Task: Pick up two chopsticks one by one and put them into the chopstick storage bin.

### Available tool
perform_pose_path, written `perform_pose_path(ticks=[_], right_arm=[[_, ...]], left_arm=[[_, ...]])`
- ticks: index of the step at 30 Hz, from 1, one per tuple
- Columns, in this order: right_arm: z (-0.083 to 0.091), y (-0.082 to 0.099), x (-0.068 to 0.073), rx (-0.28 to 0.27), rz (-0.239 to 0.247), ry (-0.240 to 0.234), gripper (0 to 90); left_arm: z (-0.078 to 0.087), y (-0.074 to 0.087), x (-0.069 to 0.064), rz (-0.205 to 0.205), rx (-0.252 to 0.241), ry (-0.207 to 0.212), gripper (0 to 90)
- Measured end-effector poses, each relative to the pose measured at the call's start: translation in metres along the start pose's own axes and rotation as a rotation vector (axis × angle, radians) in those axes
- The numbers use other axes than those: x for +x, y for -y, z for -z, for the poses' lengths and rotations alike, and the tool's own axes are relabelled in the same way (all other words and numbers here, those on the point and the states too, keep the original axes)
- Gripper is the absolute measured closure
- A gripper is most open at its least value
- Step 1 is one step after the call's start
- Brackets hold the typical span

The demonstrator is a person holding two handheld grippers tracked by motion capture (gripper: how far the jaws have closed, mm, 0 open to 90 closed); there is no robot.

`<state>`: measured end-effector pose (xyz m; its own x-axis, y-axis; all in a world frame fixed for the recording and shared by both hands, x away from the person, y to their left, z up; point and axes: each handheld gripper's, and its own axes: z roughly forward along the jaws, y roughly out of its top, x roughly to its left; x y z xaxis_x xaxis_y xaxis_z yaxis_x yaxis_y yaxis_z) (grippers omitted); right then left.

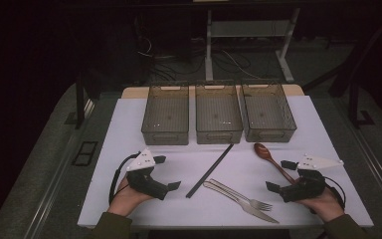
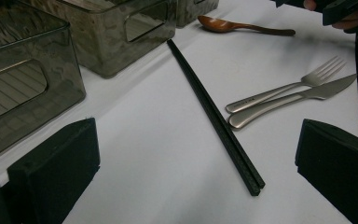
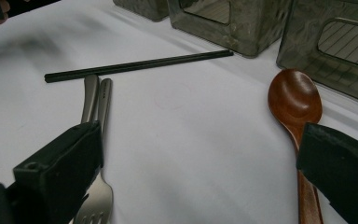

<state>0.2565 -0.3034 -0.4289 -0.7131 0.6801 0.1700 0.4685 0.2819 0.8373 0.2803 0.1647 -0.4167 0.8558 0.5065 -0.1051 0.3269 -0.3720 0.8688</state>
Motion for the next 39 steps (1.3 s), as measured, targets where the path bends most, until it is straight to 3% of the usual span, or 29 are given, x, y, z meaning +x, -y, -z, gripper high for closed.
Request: perform_pose_path(ticks=[12, 39], right_arm=[[0.002, 0.002, 0.000, -0.004, -0.001, -0.013, 1.0], [0.007, 0.002, -0.001, -0.045, -0.027, -0.030, 1.0]], left_arm=[[-0.004, -0.002, 0.000, 0.007, 0.019, 0.004, 0.0], [-0.017, -0.014, 0.001, 0.015, 0.008, 0.009, 0.0]])
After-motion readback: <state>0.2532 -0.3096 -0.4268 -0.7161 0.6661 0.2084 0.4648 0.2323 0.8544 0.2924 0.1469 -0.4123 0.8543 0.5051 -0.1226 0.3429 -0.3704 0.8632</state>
